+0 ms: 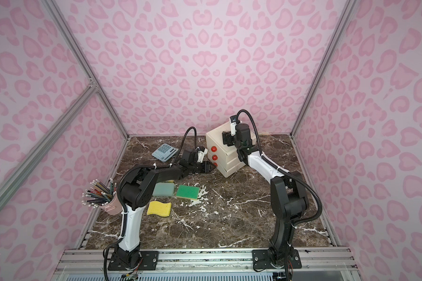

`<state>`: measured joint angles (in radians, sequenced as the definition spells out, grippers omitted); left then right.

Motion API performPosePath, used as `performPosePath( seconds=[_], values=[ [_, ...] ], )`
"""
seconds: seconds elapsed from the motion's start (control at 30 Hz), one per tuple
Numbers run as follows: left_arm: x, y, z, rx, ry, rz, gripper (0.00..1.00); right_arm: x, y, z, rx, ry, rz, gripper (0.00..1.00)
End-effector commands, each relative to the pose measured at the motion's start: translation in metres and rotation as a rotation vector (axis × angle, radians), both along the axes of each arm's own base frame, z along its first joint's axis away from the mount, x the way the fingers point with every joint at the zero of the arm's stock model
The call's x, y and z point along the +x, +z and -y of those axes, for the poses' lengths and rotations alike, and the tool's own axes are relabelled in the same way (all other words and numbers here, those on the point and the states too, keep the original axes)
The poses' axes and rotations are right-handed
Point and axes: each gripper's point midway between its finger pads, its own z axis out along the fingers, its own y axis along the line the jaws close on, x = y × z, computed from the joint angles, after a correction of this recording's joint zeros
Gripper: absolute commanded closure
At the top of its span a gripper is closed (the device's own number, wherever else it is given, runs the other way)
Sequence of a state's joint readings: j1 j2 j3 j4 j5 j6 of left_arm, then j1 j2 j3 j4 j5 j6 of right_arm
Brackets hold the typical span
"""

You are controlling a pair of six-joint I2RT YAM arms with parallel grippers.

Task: Take the sponge out of the drawer
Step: Open the drawer in the storage box.

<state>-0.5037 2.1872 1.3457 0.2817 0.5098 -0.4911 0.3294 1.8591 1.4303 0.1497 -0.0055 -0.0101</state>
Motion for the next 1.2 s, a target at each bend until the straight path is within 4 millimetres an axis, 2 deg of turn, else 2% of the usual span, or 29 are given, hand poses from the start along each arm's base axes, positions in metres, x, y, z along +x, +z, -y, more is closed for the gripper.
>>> performPosePath(
  seconds=[0.0, 0.2, 0.47, 0.53, 0.63, 0.8, 1.17],
  values=[
    [0.005, 0.015, 0.008, -0.086, -0.028, 0.033, 0.57, -0.015, -0.062, 0.017, -0.093, -0.043, -0.206, 0.14],
    [0.011, 0.018, 0.011, -0.103, -0.045, 0.044, 0.57, -0.015, -0.066, 0.019, -0.101, -0.054, -0.222, 0.14],
    [0.015, 0.011, 0.017, -0.116, -0.059, 0.031, 0.6, -0.014, -0.069, 0.021, -0.104, -0.07, -0.232, 0.14],
    [0.015, 0.011, 0.017, -0.122, -0.063, 0.029, 0.62, -0.014, -0.07, 0.022, -0.108, -0.074, -0.237, 0.14],
    [0.014, 0.011, 0.018, -0.124, -0.065, 0.027, 0.7, -0.013, -0.071, 0.024, -0.112, -0.088, -0.24, 0.14],
    [0.016, 0.007, 0.009, -0.113, -0.04, 0.011, 0.84, -0.014, -0.078, 0.026, -0.126, -0.094, -0.258, 0.15],
    [0.001, -0.005, -0.022, -0.051, 0.014, -0.016, 0.85, -0.012, -0.091, 0.036, -0.128, -0.115, -0.282, 0.15]
  ],
)
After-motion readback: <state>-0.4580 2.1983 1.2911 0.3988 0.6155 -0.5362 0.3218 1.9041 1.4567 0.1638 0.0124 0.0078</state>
